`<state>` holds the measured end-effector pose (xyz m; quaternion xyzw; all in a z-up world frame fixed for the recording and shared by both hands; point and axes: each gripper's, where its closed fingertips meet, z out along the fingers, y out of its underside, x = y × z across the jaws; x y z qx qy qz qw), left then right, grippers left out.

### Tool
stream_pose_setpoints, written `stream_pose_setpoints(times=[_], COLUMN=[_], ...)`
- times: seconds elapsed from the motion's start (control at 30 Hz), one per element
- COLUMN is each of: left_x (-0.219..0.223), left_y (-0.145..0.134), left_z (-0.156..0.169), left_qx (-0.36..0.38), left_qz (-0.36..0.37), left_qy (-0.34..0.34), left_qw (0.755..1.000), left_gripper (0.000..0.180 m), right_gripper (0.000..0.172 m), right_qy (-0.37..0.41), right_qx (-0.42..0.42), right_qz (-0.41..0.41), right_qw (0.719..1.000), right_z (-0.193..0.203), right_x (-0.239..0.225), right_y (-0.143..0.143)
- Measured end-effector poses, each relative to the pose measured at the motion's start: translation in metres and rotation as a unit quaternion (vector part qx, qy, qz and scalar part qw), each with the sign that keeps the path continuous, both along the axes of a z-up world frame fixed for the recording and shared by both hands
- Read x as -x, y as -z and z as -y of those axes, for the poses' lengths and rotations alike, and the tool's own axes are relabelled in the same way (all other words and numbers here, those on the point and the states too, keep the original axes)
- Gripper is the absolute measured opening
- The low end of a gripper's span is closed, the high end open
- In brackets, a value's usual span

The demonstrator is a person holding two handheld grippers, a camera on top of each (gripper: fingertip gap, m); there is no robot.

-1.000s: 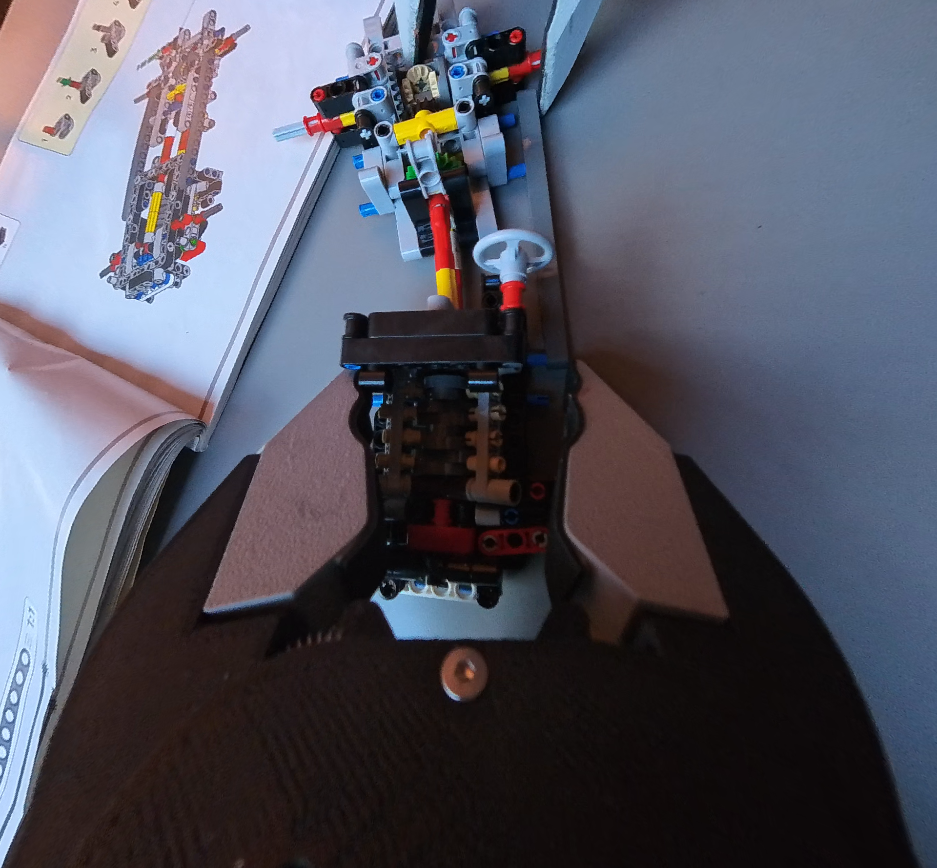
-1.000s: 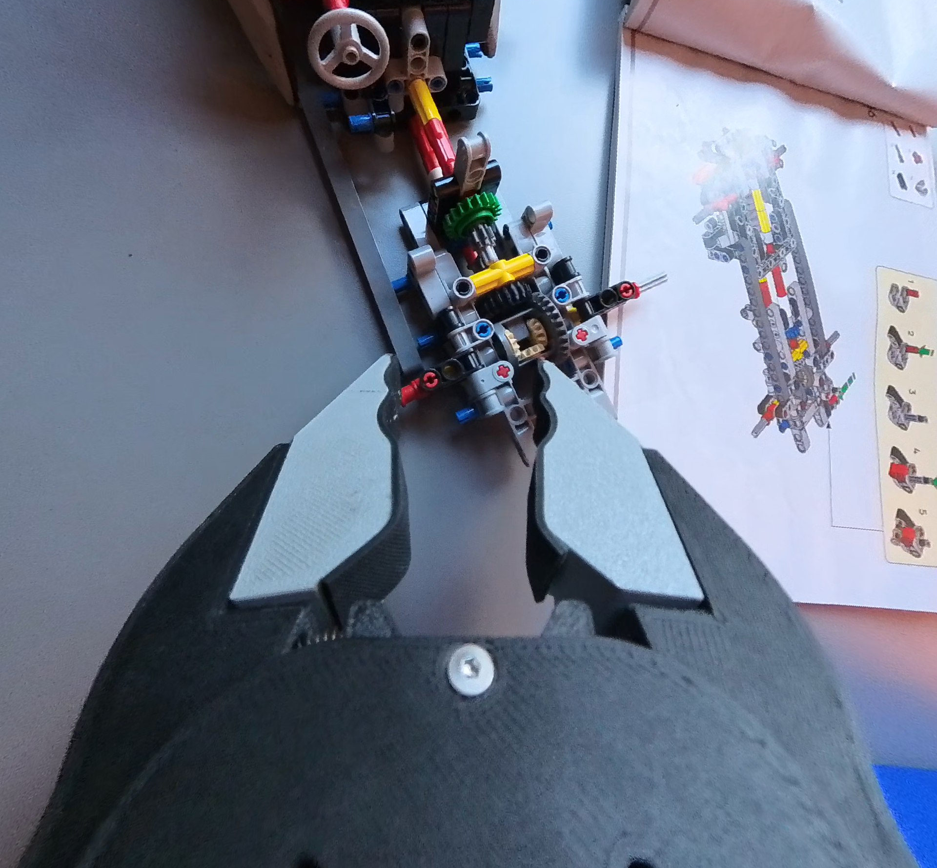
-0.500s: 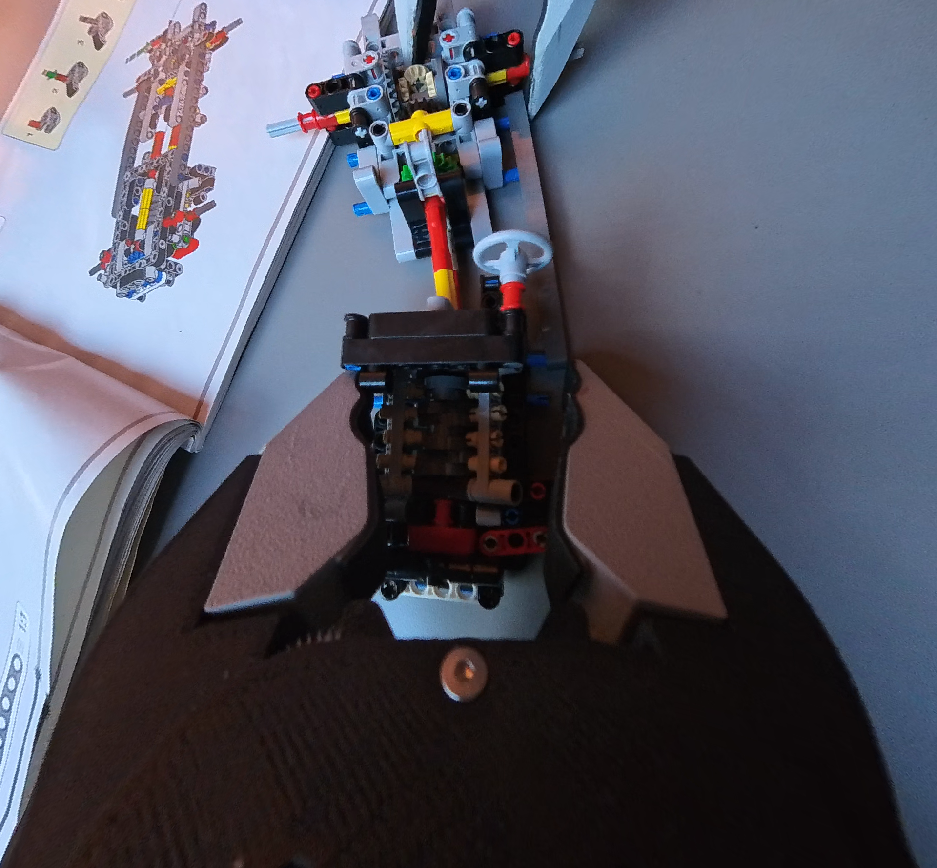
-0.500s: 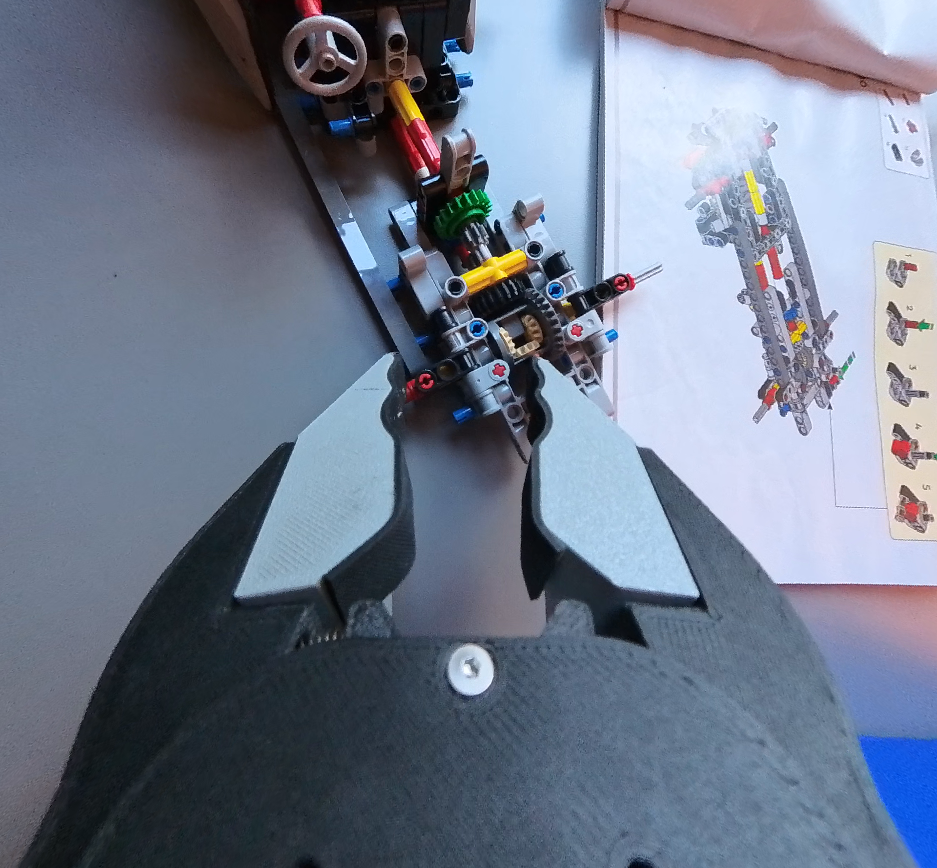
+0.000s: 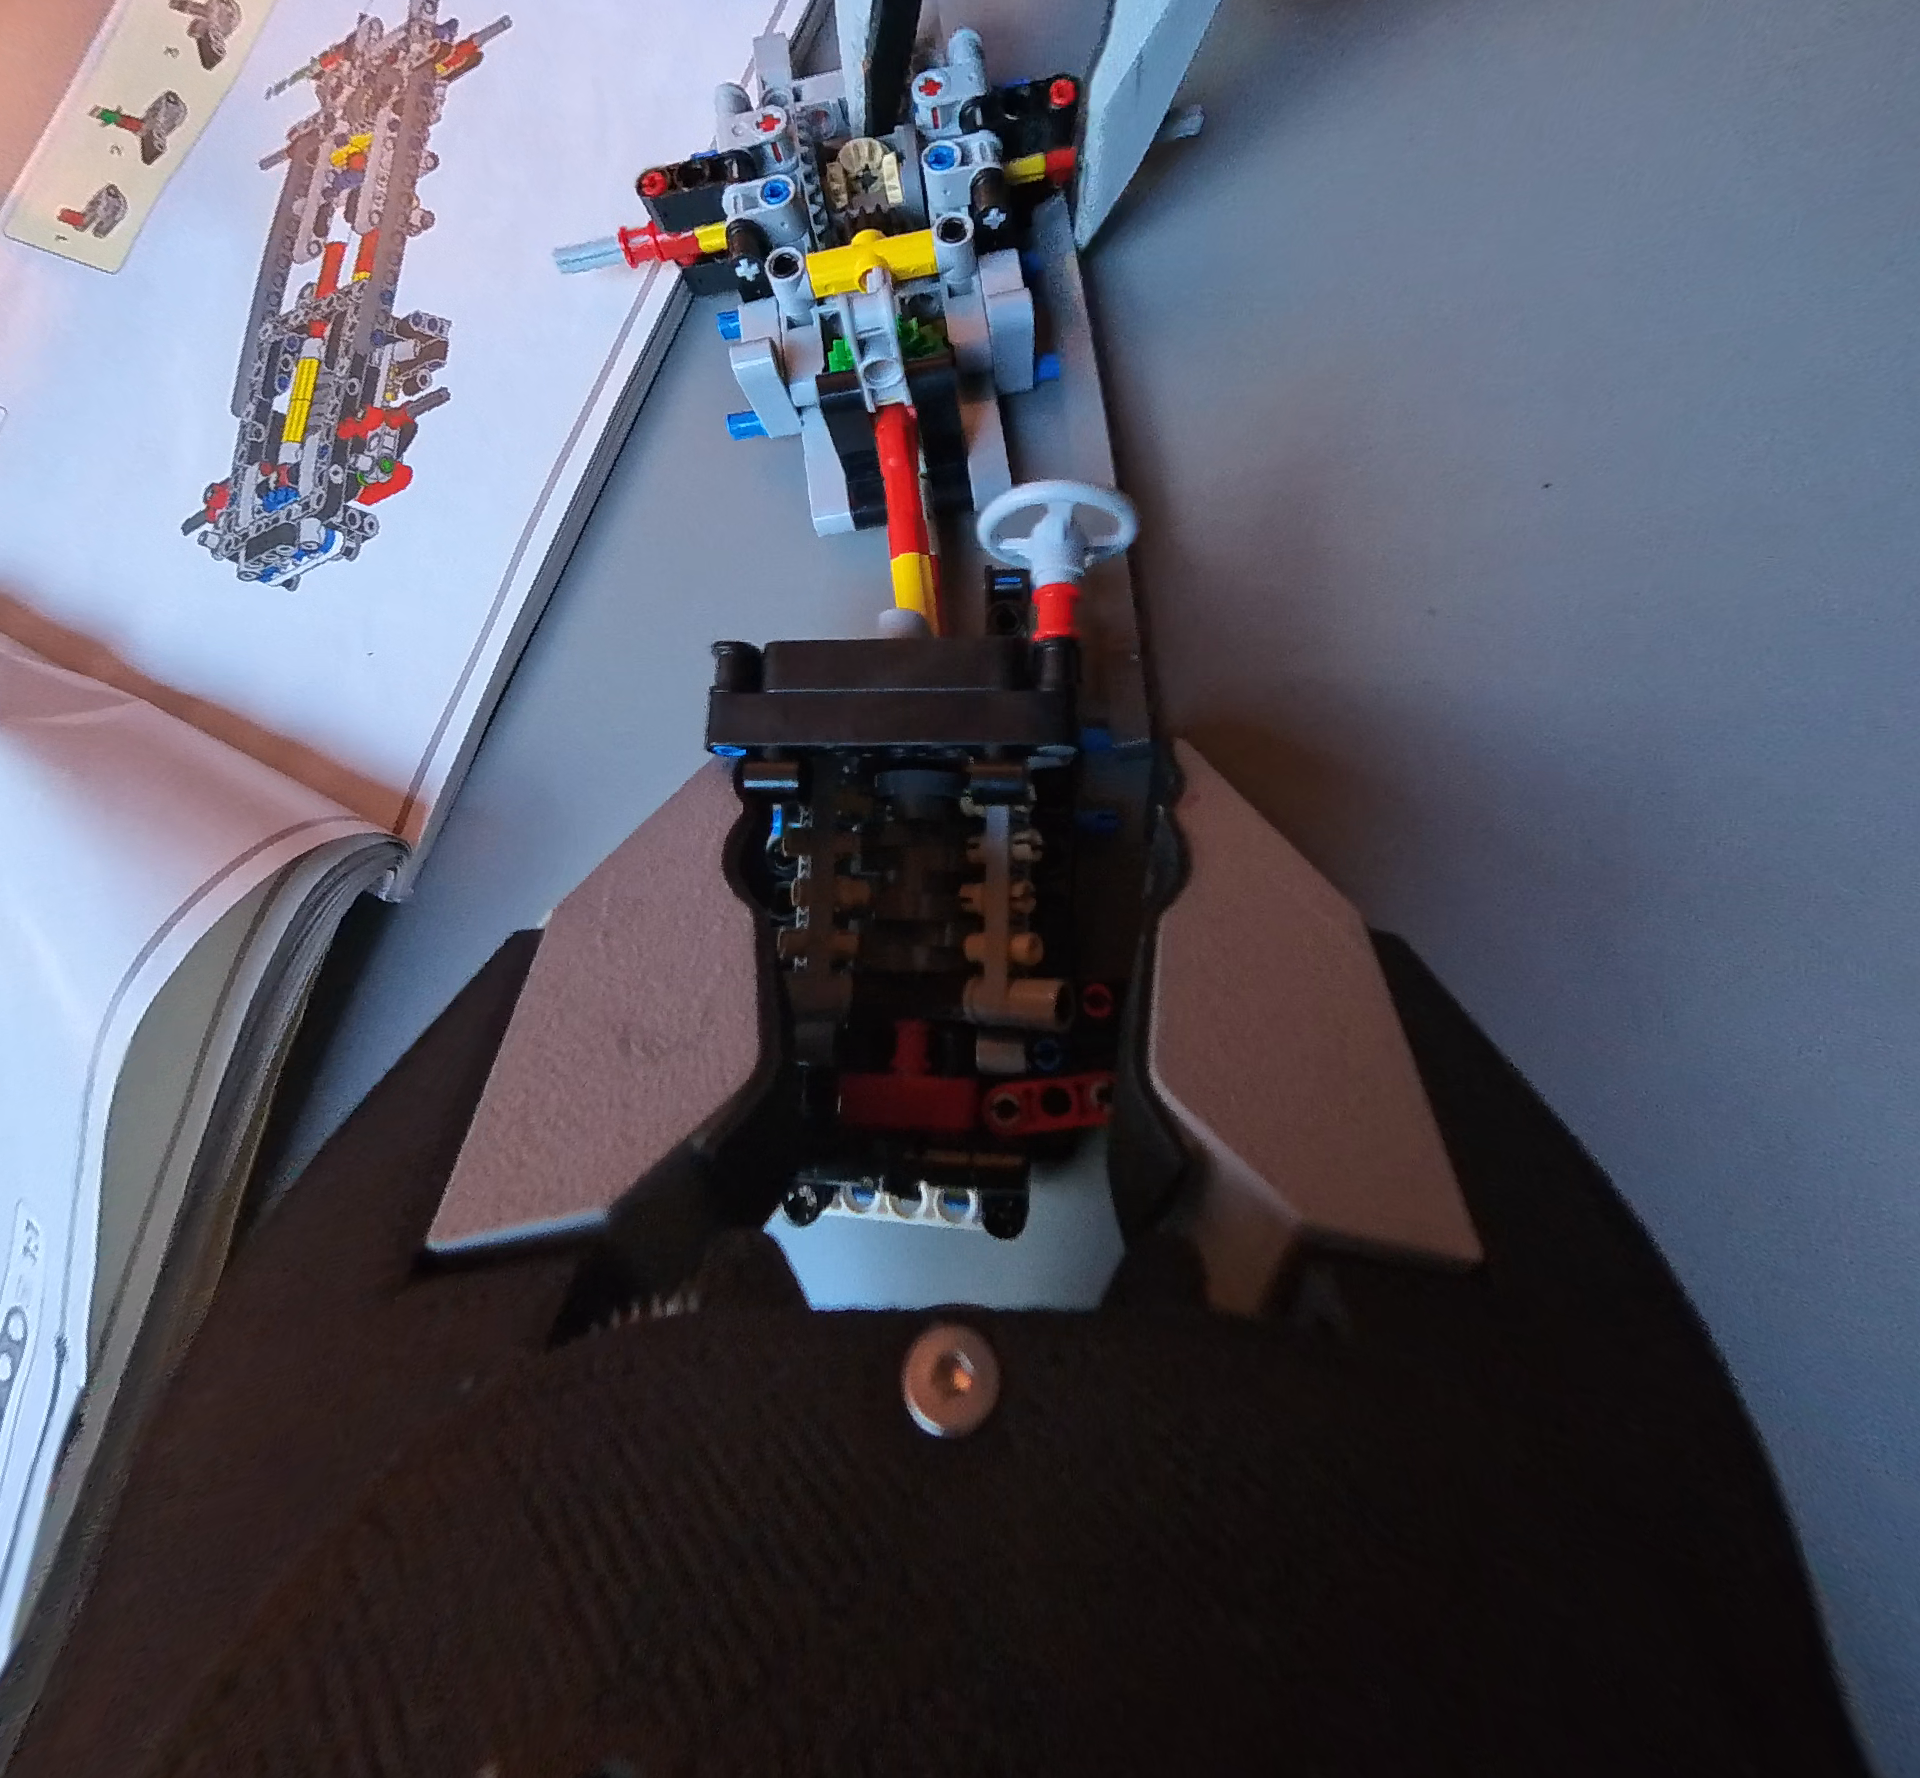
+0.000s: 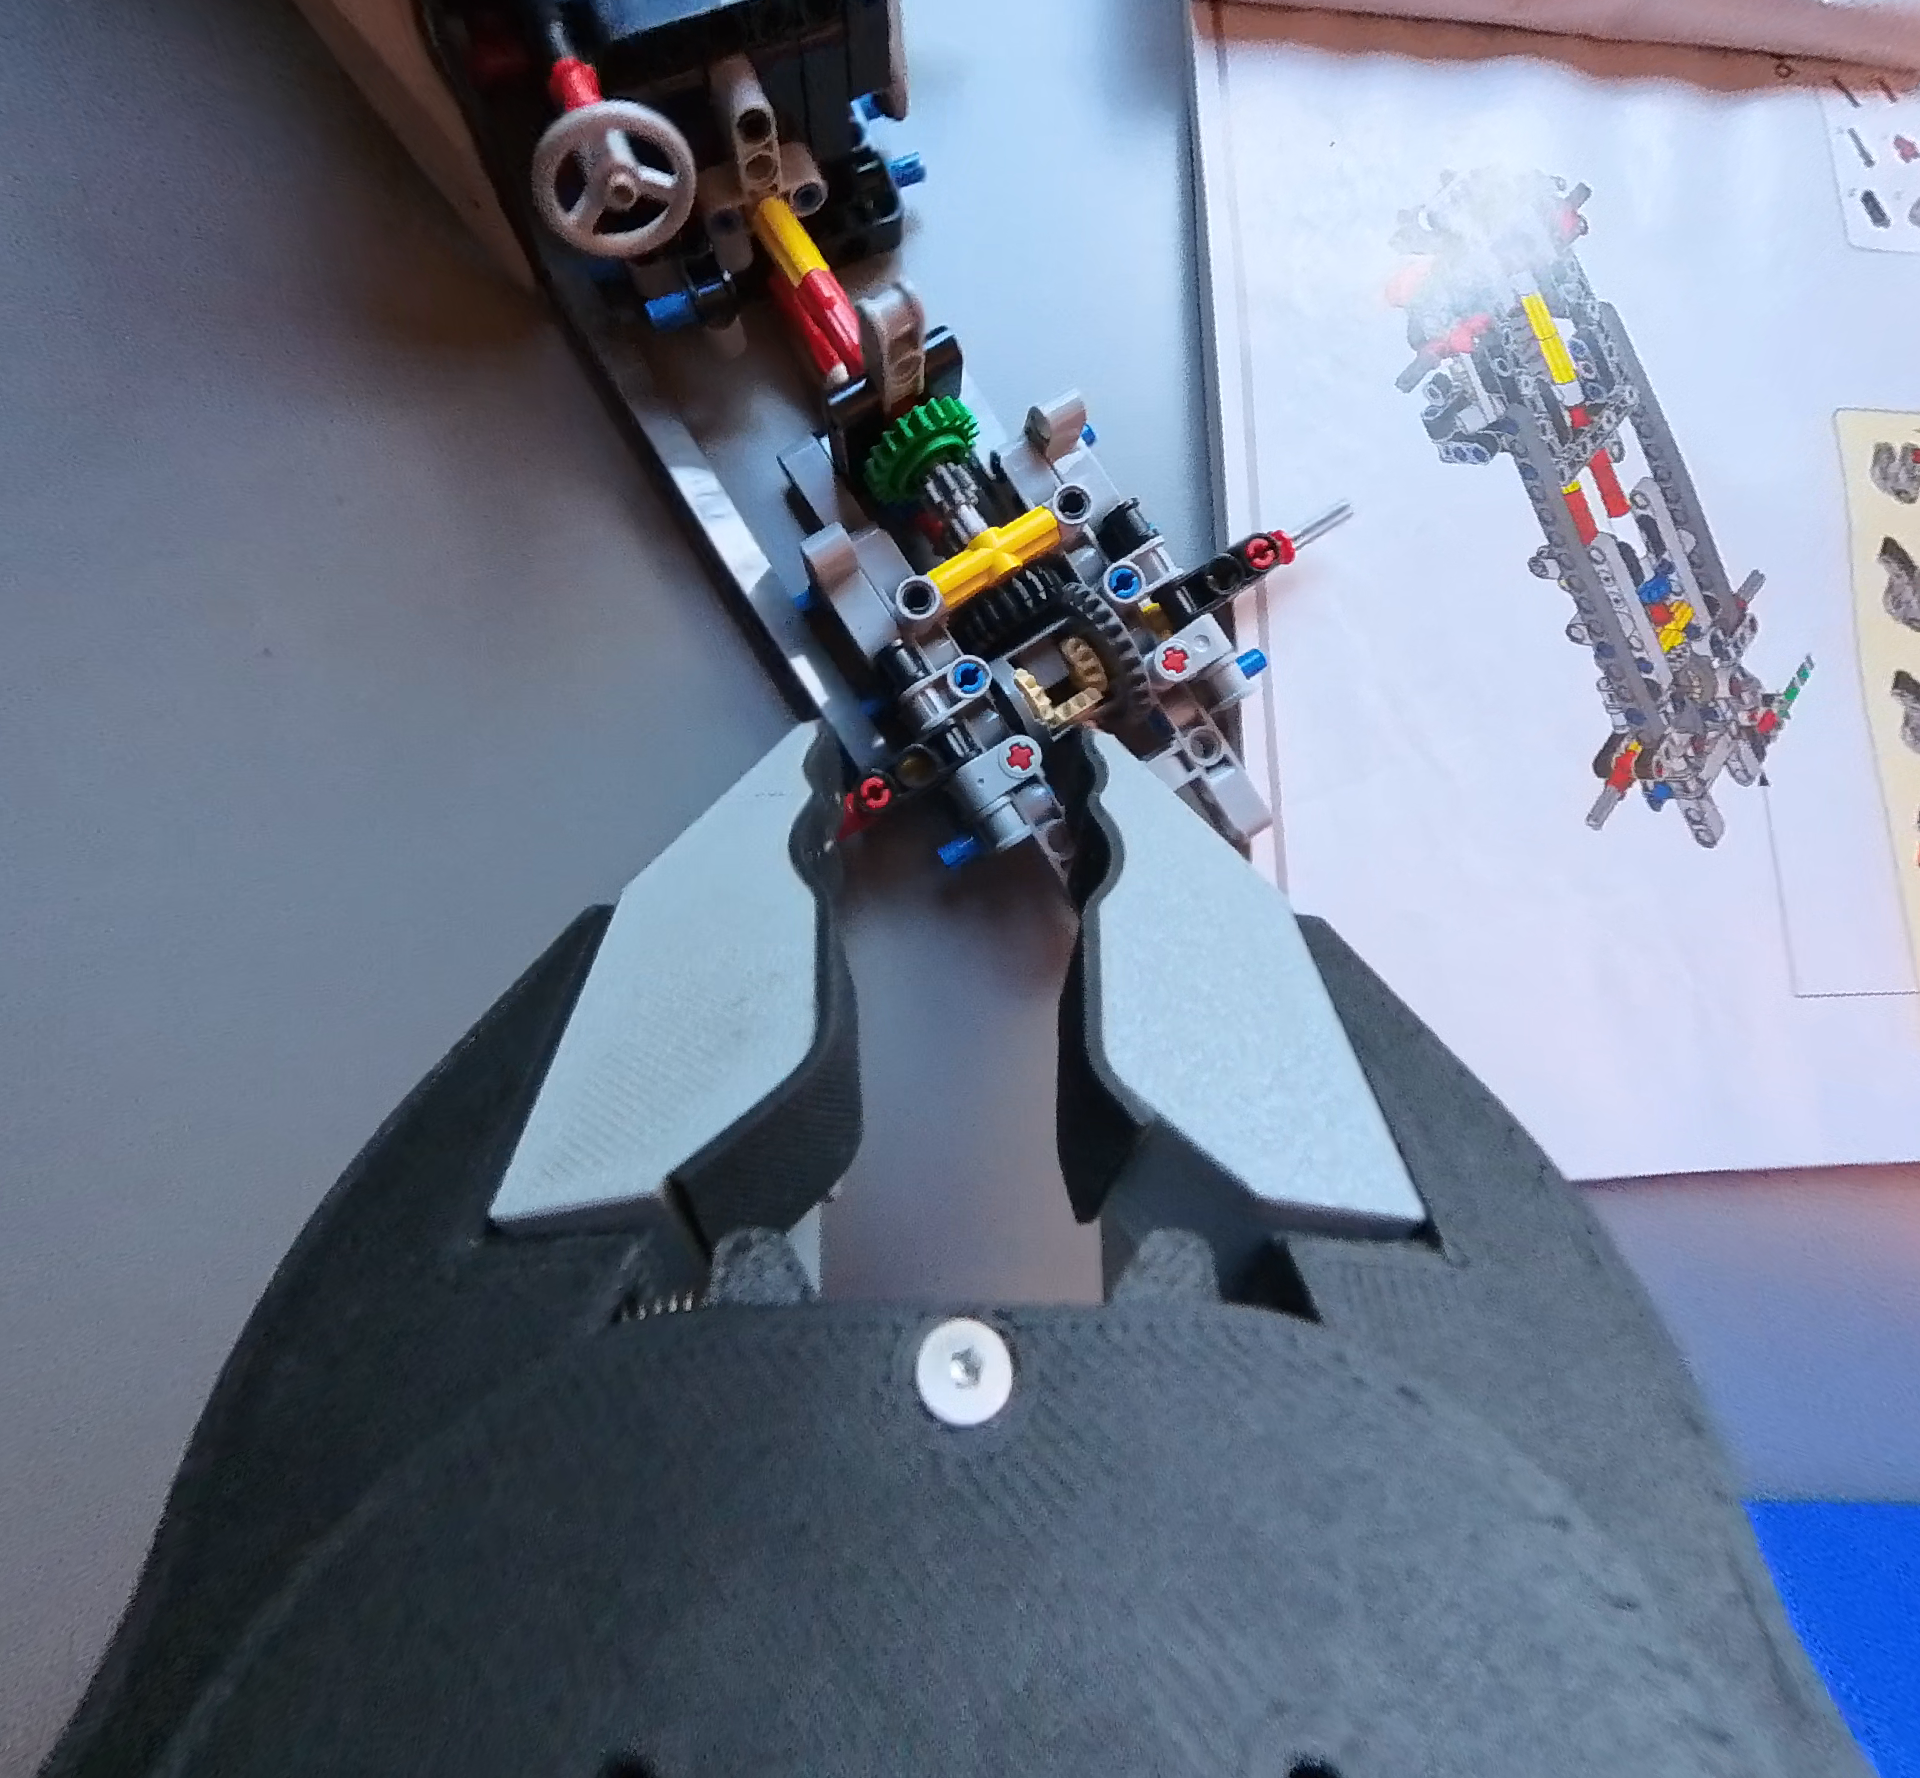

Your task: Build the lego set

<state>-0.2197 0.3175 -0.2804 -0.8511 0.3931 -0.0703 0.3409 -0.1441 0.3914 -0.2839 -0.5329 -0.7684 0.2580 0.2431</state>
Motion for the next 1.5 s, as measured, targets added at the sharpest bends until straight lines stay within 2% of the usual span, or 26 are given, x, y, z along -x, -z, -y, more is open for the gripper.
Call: stream_pose_setpoints(times=[0.1, 0.47, 0.63, 0.67, 1.0, 1.07, 1.1, 1.17, 1.23, 1.27, 1.37, 1.43, 1.5], left_x=[0.000, 0.001, 0.002, 0.002, 0.004, 0.003, 0.003, 0.003, 0.003, 0.003, 0.003, 0.002, 0.001], left_y=[0.000, 0.000, 0.000, 0.000, 0.000, 0.000, 0.000, 0.000, 0.000, 0.000, -0.001, -0.001, -0.001], left_z=[0.000, 0.000, -0.001, -0.001, -0.004, -0.005, -0.005, -0.005, -0.005, -0.005, -0.006, -0.006, -0.005], left_qx=[0.004, -0.003, -0.005, -0.007, -0.003, -0.008, -0.010, -0.012, -0.015, -0.015, -0.017, -0.019, -0.023], left_qz=[0.002, -0.007, -0.010, -0.012, -0.002, -0.008, -0.008, -0.007, -0.011, -0.011, -0.011, -0.013, -0.017], left_qy=[-0.002, -0.006, -0.013, -0.015, -0.031, -0.029, -0.030, -0.031, -0.030, -0.030, -0.029, -0.027, -0.023], left_qw=[1.000, 1.000, 1.000, 1.000, 1.000, 1.000, 0.999, 0.999, 0.999, 0.999, 0.999, 0.999, 0.999], left_gripper=[0.071, 0.071, 0.071, 0.071, 0.072, 0.072, 0.072, 0.072, 0.072, 0.072, 0.072, 0.072, 0.072], right_gripper=[0.041, 0.046, 0.045, 0.036, 0.039, 0.038, 0.031, 0.030, 0.035, 0.040, 0.065, 0.084, 0.081], right_qy=[-0.005, -0.035, -0.038, -0.036, -0.036, -0.048, -0.052, -0.049, -0.073, -0.084, -0.087, -0.083, -0.101], right_qx=[0.002, -0.074, -0.071, -0.087, -0.075, -0.103, -0.119, -0.133, -0.097, -0.096, -0.133, -0.110, -0.088], right_qz=[-0.031, -0.006, -0.020, -0.024, -0.055, -0.061, -0.072, -0.118, -0.161, -0.164, -0.129, -0.098, -0.057], right_qw=[1.000, 0.997, 0.997, 0.995, 0.995, 0.992, 0.989, 0.983, 0.980, 0.978, 0.979, 0.986, 0.989], right_z=[0.001, -0.001, -0.003, -0.007, -0.011, -0.010, -0.009, -0.002, 0.029, 0.043, 0.057, 0.059, 0.064], right_x=[0.001, 0.005, 0.007, 0.008, 0.010, 0.006, 0.004, 0.004, 0.009, 0.013, 0.035, 0.053, 0.062], right_y=[-0.001, 0.001, 0.002, 0.001, -0.001, -0.011, -0.020, -0.045, -0.060, -0.058, -0.039, -0.028, -0.018])
